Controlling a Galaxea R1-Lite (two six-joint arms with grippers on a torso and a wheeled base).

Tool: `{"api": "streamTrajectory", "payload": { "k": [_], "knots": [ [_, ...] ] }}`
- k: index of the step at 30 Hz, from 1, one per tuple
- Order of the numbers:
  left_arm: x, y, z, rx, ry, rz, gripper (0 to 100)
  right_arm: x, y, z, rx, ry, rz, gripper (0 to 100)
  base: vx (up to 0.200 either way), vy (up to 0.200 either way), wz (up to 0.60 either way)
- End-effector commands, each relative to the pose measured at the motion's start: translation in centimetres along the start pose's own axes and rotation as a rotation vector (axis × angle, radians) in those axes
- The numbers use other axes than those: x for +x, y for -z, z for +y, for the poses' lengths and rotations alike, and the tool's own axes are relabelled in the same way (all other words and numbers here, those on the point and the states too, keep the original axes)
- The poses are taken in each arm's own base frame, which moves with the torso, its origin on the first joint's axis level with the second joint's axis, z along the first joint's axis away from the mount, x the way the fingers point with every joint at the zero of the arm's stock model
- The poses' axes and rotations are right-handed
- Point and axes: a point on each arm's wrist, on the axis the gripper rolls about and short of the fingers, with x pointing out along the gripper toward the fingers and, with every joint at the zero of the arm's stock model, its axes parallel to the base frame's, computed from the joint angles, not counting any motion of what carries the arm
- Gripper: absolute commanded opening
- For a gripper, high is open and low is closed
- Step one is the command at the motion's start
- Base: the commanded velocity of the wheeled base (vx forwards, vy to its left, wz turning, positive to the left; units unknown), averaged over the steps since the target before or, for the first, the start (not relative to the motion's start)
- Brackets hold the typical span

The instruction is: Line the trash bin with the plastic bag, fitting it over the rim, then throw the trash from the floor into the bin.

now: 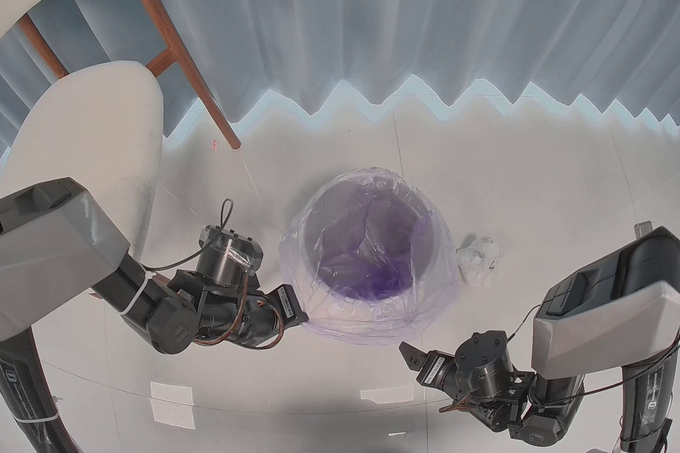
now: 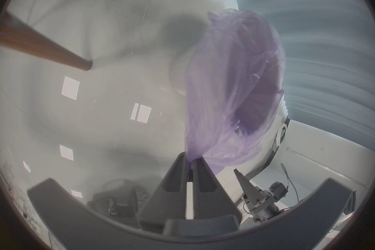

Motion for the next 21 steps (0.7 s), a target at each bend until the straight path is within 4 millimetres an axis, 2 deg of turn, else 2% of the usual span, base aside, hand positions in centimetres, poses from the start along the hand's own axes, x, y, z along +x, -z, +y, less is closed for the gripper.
{"api": "streamTrajectory", "payload": {
  "k": [1,4,12,18,21],
  "knots": [
    [-1.0,0.8,0.8,-0.009,-0.023,0.013,0,0.2,0.2,-0.2,-0.002,0.007,0.005,100,0.000,0.000,0.00],
    [-0.4,0.8,1.1,-0.009,-0.051,-0.012,0,0.4,0.3,-0.2,-0.003,0.008,0.006,100,0.000,0.000,0.00],
    [4.2,-0.1,2.0,0.013,-0.072,-0.084,0,-0.1,-0.2,-0.4,0.009,0.020,-0.012,100,0.000,0.000,0.00],
    [6.3,-0.5,2.5,0.006,-0.087,-0.088,0,-0.7,-0.4,-1.1,0.020,0.017,-0.027,100,0.000,0.000,0.00],
    [7.0,-1.7,2.7,-0.004,-0.087,-0.120,0,-1.0,-0.3,-1.4,0.019,0.019,-0.028,100,0.000,0.000,0.00]
  ]
}}
